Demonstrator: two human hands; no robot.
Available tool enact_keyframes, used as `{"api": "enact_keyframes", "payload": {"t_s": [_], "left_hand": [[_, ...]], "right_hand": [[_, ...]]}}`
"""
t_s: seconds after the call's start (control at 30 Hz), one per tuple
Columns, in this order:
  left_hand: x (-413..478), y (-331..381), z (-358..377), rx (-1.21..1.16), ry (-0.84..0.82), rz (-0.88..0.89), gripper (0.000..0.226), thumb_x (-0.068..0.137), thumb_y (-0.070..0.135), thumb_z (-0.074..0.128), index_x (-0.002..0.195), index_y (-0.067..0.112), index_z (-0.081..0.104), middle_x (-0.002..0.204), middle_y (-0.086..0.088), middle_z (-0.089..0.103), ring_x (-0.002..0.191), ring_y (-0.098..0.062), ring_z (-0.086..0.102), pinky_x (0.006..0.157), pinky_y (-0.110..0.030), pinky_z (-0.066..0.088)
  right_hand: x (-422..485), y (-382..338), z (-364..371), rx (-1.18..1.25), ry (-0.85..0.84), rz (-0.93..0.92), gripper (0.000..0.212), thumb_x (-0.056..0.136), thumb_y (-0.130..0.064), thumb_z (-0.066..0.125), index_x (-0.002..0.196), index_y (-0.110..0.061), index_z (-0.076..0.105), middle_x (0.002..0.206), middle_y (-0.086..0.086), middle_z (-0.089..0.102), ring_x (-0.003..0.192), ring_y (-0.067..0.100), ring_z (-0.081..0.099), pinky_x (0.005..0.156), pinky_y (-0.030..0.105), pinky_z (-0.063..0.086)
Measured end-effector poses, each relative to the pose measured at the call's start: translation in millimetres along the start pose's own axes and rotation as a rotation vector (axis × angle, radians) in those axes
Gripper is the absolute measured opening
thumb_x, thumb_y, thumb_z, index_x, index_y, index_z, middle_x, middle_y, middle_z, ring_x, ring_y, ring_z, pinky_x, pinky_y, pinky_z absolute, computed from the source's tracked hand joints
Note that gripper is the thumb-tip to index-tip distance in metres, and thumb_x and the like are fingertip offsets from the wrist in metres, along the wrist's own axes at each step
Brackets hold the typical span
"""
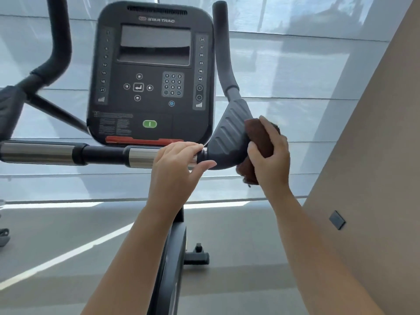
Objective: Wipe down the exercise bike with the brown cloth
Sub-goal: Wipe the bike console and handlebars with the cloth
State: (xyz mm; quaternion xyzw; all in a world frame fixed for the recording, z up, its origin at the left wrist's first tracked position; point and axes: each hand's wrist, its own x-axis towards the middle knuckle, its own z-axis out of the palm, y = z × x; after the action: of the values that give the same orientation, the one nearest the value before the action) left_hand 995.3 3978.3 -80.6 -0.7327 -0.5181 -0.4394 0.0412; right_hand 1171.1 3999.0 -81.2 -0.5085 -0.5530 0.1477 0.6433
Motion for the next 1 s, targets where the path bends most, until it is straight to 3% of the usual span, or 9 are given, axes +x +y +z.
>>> {"api": "enact_keyframes", "payload": {"t_s": [0.07,0.1,0.23,0.47,0.57,0.7,0.77,0.87,1.0], "left_hand": [[1,7,3,0.002,0.025,-0.055,0.044,0.073,0.042,0.068,0.094,0.003,0.07,0.096,-0.01,0.071,0.095,-0.026,0.063,0.09,-0.042,0.046],[2,12,6,0.006,0.045,-0.087,0.046,0.071,0.045,0.067,0.09,0.003,0.07,0.091,-0.01,0.071,0.091,-0.026,0.063,0.087,-0.044,0.047],[10,27,14,0.1,0.1,-0.188,0.051,0.069,0.052,0.064,0.085,0.004,0.068,0.081,-0.008,0.069,0.079,-0.026,0.061,0.079,-0.039,0.045],[52,66,39,0.223,0.053,-0.109,0.048,0.079,0.037,0.059,0.112,0.003,0.061,0.112,-0.013,0.062,0.108,-0.028,0.055,0.095,-0.042,0.039],[74,74,54,0.259,0.019,-0.104,0.044,0.084,0.031,0.064,0.119,0.006,0.058,0.121,-0.011,0.058,0.115,-0.025,0.05,0.099,-0.039,0.036],[101,73,57,0.286,0.046,-0.102,0.042,0.084,0.027,0.062,0.121,0.008,0.056,0.124,-0.008,0.055,0.118,-0.021,0.047,0.101,-0.036,0.034],[115,68,54,0.259,0.053,-0.092,0.04,0.084,0.026,0.063,0.12,0.01,0.057,0.124,-0.006,0.056,0.117,-0.017,0.048,0.097,-0.03,0.038],[136,55,50,0.19,0.005,-0.099,0.039,0.083,0.026,0.064,0.119,0.013,0.058,0.122,0.002,0.056,0.109,-0.002,0.046,0.083,-0.004,0.034],[165,31,50,0.169,-0.066,-0.08,0.042,0.081,0.027,0.066,0.119,0.011,0.058,0.12,0.0,0.057,0.106,-0.002,0.046,0.088,0.005,0.023]], "right_hand": [[-3,5,0,0.003,-0.032,-0.013,0.052,0.083,-0.01,0.057,0.123,-0.043,0.05,0.11,0.002,0.045,0.1,0.017,0.054,0.084,0.034,0.053],[-6,8,-2,0.017,-0.054,-0.032,0.053,0.082,-0.011,0.057,0.122,-0.045,0.049,0.11,0.001,0.045,0.101,0.018,0.054,0.084,0.036,0.053],[0,24,-23,0.026,-0.218,-0.173,0.053,0.075,-0.017,0.058,0.122,-0.041,0.052,0.111,-0.001,0.048,0.1,0.004,0.052,0.081,0.002,0.038],[65,47,-56,0.214,-0.396,-0.19,0.052,0.072,-0.015,0.06,0.112,-0.047,0.053,0.112,-0.004,0.054,0.096,-0.005,0.055,0.077,0.003,0.041],[94,58,-49,0.308,-0.419,-0.144,0.052,0.074,-0.016,0.061,0.113,-0.051,0.053,0.112,-0.004,0.052,0.094,0.002,0.058,0.074,0.022,0.052],[119,64,-23,0.331,-0.535,-0.245,0.056,0.077,-0.005,0.064,0.117,-0.044,0.052,0.111,-0.002,0.052,0.101,-0.003,0.052,0.082,0.005,0.04],[129,65,-13,0.343,-0.582,-0.269,0.054,0.075,-0.012,0.062,0.118,-0.043,0.052,0.113,-0.002,0.052,0.105,-0.003,0.05,0.085,0.004,0.037],[145,69,-3,0.399,-0.556,-0.272,0.053,0.073,-0.013,0.061,0.116,-0.044,0.054,0.113,-0.003,0.053,0.105,-0.005,0.05,0.083,0.003,0.037],[172,73,11,0.443,-0.442,-0.224,0.055,0.079,-0.004,0.065,0.114,-0.045,0.054,0.113,-0.002,0.054,0.096,-0.006,0.054,0.079,0.014,0.048]]}}
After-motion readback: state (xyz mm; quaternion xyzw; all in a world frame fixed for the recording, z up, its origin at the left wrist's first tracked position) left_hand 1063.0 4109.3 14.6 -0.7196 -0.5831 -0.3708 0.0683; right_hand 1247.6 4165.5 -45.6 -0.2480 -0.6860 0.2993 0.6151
